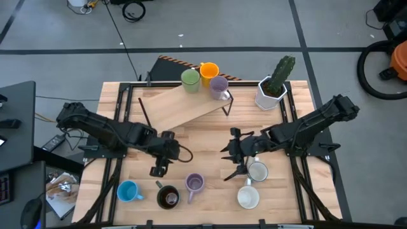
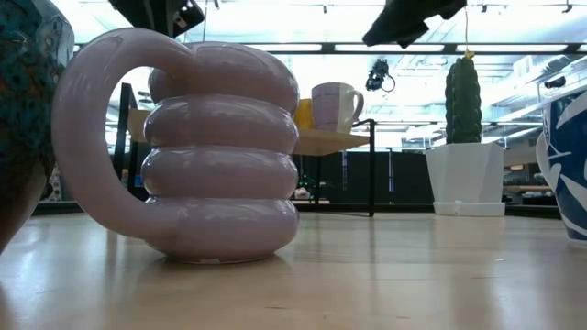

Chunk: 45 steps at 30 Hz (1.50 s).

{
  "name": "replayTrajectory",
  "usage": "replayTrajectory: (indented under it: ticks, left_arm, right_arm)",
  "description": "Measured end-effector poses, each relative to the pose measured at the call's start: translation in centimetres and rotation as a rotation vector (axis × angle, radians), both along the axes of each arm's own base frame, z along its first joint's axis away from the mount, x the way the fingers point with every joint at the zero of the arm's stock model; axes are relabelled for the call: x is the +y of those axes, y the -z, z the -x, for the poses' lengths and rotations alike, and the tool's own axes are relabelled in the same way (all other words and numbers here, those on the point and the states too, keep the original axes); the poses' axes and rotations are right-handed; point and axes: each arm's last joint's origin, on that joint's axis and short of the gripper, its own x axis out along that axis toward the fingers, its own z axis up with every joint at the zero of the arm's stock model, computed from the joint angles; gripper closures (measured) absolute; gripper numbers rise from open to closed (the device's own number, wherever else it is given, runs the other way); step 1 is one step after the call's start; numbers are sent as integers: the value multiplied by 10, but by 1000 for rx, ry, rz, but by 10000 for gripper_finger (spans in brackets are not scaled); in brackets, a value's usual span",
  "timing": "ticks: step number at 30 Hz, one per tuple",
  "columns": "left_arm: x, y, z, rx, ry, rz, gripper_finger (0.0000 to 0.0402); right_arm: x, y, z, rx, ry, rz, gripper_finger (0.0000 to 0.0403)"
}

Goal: Place coffee mugs
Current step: Put the blue white patterned mug on the shelf

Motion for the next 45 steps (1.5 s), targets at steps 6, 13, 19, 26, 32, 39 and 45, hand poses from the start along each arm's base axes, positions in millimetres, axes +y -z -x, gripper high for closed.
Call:
replayTrajectory:
  ticks: [6, 13, 19, 26, 32, 39, 45]
  left_arm:
    - [-2, 11, -1, -26, -9, -51, 283]
    - [2, 10, -2, -69, 12, -239, 283]
    - [13, 8, -6, -108, -7, -418, 283]
    - [27, 7, -10, -100, -5, -455, 283]
    - [37, 5, -16, -126, -8, -475, 283]
    - [43, 5, -17, -121, -23, -468, 283]
    - [43, 5, -17, -119, -5, -478, 283]
  right_arm:
    - [1, -8, -2, 186, 15, 20, 273]
    - [-7, -19, 23, 520, 234, -180, 273]
    - [14, -5, 27, 686, 377, -363, 273]
    - [41, 12, 24, 813, 511, -468, 273]
    - [52, 15, 13, 839, 592, -444, 273]
    - [57, 31, 6, 897, 633, -376, 273]
    - [58, 38, 3, 892, 634, -363, 273]
